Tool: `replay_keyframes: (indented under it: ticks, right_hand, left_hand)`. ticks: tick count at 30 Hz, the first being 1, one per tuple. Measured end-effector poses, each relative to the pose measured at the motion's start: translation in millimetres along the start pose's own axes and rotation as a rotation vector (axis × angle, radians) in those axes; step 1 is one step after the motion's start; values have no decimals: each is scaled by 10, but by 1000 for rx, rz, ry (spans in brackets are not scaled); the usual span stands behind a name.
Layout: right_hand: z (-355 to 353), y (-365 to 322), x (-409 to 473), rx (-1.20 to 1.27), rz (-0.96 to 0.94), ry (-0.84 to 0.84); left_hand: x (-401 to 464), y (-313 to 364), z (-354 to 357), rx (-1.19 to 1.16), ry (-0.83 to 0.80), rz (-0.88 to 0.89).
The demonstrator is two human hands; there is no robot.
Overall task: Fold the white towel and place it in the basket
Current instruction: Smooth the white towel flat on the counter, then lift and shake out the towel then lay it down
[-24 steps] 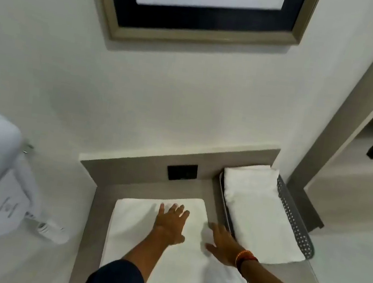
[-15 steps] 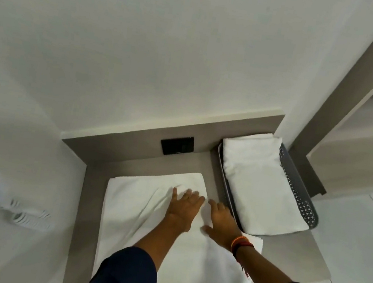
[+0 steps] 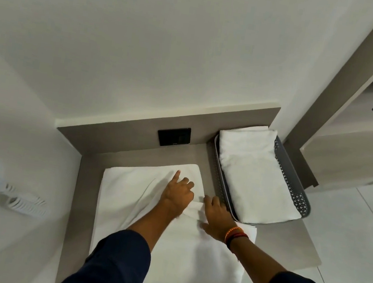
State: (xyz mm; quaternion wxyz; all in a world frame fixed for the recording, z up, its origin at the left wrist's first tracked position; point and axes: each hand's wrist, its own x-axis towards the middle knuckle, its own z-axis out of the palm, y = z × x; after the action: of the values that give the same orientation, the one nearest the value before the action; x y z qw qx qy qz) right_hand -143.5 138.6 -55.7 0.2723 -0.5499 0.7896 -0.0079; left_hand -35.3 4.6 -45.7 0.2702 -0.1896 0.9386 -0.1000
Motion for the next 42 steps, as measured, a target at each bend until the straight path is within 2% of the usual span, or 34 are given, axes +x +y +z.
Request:
replay_keyframes:
  ticks: [4,8,10,13,15,18,20,23,27,29,31,33,36,38,39,42]
  right_hand:
    - [31,30,-83,-2,-9,22]
    - [77,24,-185,-34,-78,76]
    - [108,8,-241,-92,-134,106]
    - [-4,15,-328,-54,-128,3]
    - [-220,71,-352,-34,-98,-130]
    - [-713,115,-380,-49,-62,-318]
    - [-1146,64,-343,-41,-59,-315]
    - [-1922,-249,-304,-87,-148,-205]
    - [-3029,-821,-438,-202,-287,-32]
    - [-3598,-1107,-598,-267,-356,76]
    - [-4123,-1379,-806,-313,-416,230]
    - [-4588,-1610,-1021,-303,-470,457]
    - [-5157,-1864,-1289,-199,-513,695]
    - [-5378,-1997,-1456,-257,-498,689]
    - [-5449,-2050,-1531,-316,-489,673]
    - [-5593,-2136,-1667,-391,-493,778]
  left_hand:
    - [-20,3,85,3,-13,72]
    - [-57,66,42,-138,-28,62]
    - [-83,30,-8,-87,-25,89]
    - [-172,-118,-55,-86,-13,135]
    - [-300,-293,-143,-162,-94,143]
    - [-645,-648,-430,-415,-301,62]
    - [-907,-928,-681,-602,-362,1]
    - [-1391,-1419,-1118,-746,-260,-100]
    - [-2081,-2078,-1935,-685,-24,-271]
    - [-2464,-2316,-2423,-615,42,-318]
    - [-2821,-2496,-2882,-547,121,-358]
    - [-3188,-2644,-3294,-498,224,-440]
    - [-3667,-2816,-3784,-454,471,-555]
    - [-3848,-2813,-3947,-433,652,-607]
    - [-3898,-2785,-3991,-427,693,-622]
    - [-3991,-2714,-4099,-396,621,-617]
